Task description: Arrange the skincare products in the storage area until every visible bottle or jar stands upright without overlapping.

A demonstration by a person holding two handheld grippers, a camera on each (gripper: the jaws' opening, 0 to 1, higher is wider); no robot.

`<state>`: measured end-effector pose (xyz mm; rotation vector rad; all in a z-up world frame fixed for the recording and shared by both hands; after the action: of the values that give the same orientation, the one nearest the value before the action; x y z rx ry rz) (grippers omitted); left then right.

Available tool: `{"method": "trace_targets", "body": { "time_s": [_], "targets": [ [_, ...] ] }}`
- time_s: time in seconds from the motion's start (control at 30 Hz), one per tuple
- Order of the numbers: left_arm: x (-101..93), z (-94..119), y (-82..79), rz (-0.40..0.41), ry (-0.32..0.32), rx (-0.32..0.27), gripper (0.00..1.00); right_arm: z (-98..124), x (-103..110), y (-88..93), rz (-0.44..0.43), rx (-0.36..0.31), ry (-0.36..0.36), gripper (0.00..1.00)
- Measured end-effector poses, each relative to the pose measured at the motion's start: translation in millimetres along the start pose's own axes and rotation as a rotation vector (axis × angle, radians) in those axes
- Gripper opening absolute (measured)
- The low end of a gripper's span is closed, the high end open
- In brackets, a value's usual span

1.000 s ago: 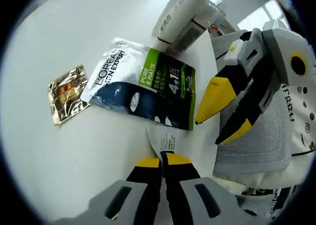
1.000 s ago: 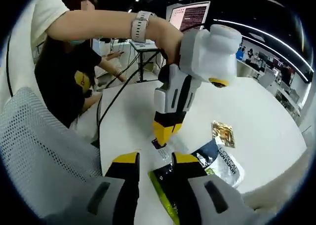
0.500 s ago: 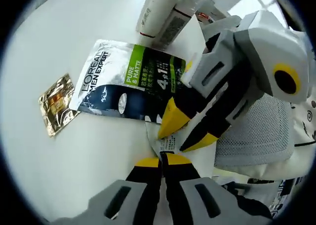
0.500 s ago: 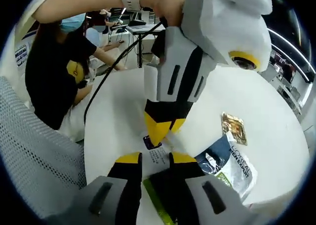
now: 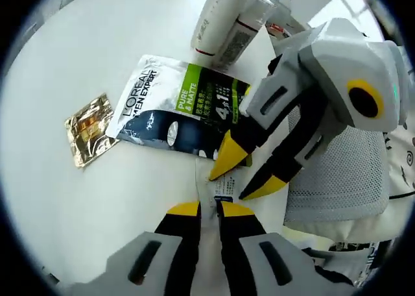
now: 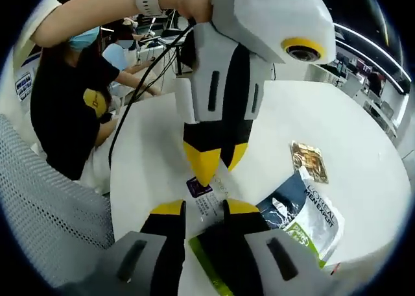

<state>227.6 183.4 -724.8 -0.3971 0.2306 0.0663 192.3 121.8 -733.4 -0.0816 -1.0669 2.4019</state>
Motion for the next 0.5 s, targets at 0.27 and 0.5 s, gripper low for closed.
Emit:
{"method": "trace_targets", "body": {
  "time_s": [0.27, 0.5],
  "targets": [
    [8.0, 10.5, 5.7, 0.055, -0.086, -0.04, 0.08, 0.6, -1.1, 1.5, -0.021, -0.017, 0.001, 0.25],
    [11.1, 10.2, 12.1, 0.065, -0.144, -0.021, 0.06, 0.9, -1.4, 1.7, -0.021, -0.015, 0.004, 0.26]
  ]
}}
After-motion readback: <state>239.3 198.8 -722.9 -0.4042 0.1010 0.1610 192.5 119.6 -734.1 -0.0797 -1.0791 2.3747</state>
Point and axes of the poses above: the point that each gripper's makers call its tool centre point, and the gripper's own axes: z roughly backward along the fingers, x roughly to its left, y roughly out of its underside, the point moved 5 cm from there along z, roughly backward along the fingers, and after that the axes turned 14 degrees about -z, right-handed, at the moved point
